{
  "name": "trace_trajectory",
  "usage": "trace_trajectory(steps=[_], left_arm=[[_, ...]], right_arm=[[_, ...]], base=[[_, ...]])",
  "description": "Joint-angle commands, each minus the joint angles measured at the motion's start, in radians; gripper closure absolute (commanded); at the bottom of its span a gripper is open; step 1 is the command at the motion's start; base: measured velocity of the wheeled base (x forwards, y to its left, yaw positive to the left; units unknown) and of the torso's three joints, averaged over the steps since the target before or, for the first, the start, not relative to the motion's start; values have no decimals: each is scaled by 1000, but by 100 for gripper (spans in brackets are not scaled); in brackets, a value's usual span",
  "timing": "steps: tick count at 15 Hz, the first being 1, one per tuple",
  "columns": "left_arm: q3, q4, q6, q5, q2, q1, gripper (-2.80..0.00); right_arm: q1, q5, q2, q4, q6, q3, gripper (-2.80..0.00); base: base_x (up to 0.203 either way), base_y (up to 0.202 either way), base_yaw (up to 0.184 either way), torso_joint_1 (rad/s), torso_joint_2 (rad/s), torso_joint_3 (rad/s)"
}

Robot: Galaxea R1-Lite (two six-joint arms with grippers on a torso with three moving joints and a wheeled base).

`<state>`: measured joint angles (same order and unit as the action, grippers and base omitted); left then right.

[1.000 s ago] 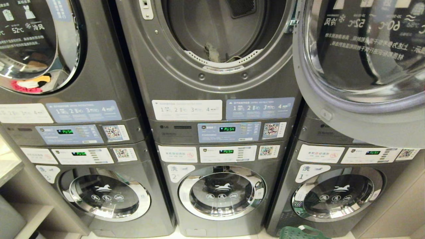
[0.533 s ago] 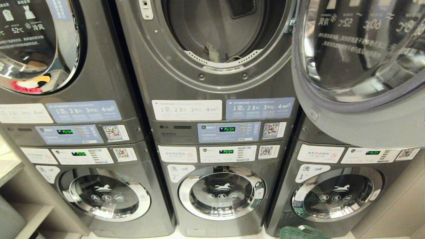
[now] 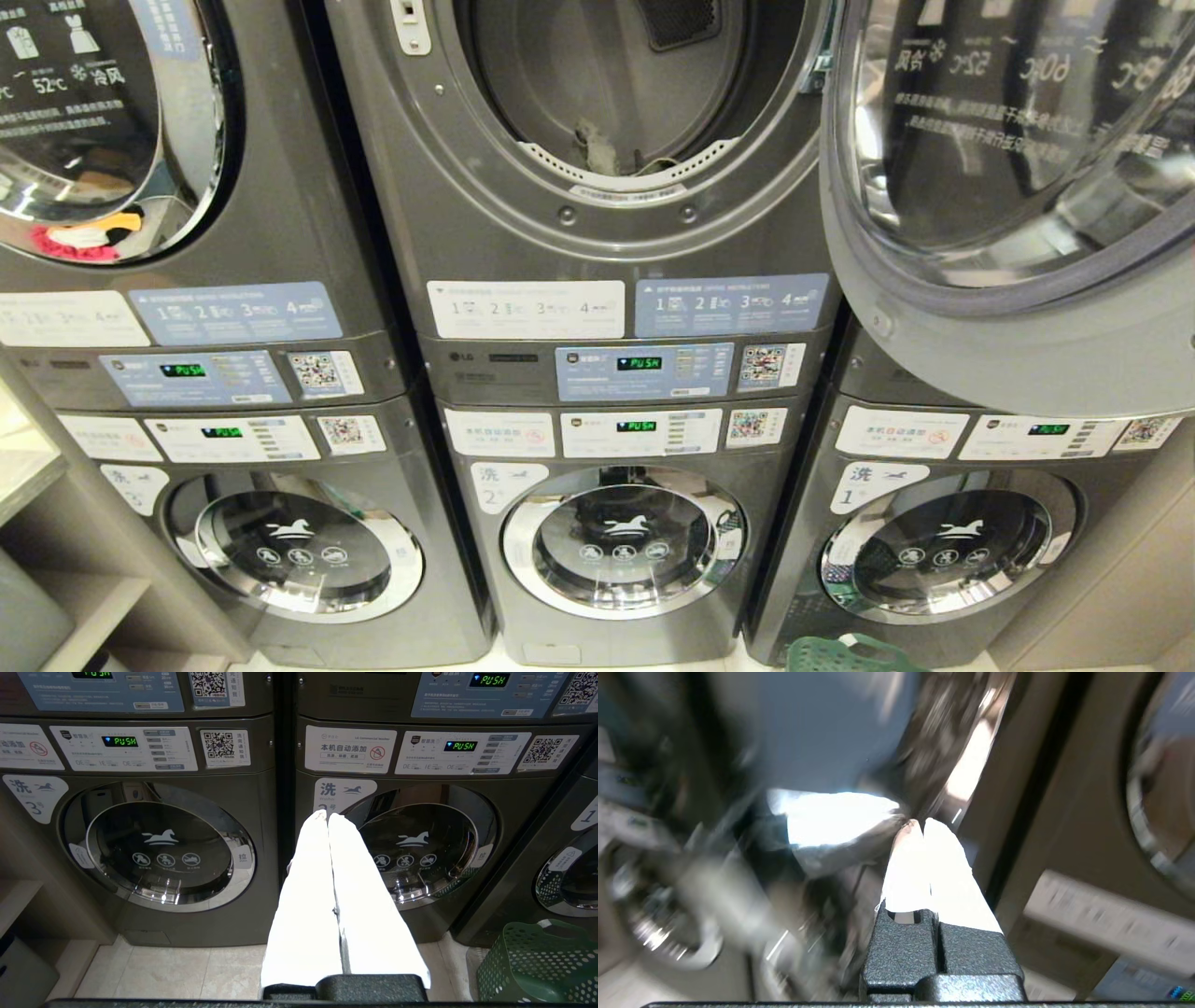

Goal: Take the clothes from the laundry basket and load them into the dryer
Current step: Close the dryer

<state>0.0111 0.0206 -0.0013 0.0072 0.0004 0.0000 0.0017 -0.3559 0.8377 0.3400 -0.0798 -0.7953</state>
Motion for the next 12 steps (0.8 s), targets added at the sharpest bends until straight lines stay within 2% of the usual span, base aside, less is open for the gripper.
trace_trajectory(steps=[1, 3, 7, 9, 12], left_arm=[[0, 0, 0, 0, 0, 0, 0], [0, 0, 0, 0, 0, 0, 0], [0, -1, 0, 0, 0, 0, 0], [0, 1, 0, 0, 0, 0, 0], [1, 1, 1, 0, 0, 0, 0]], right_arm=[[2, 37, 109, 54, 2, -58, 0], [9, 13, 104, 56, 33, -61, 0], [18, -52, 105, 53, 200, -198, 0], [20, -101, 102, 24, 223, -252, 0], [26, -164, 89, 5, 223, -220, 0]], base=[[0, 0, 0, 0, 0, 0], [0, 0, 0, 0, 0, 0], [0, 0, 0, 0, 0, 0], [0, 0, 0, 0, 0, 0], [0, 0, 0, 0, 0, 0]])
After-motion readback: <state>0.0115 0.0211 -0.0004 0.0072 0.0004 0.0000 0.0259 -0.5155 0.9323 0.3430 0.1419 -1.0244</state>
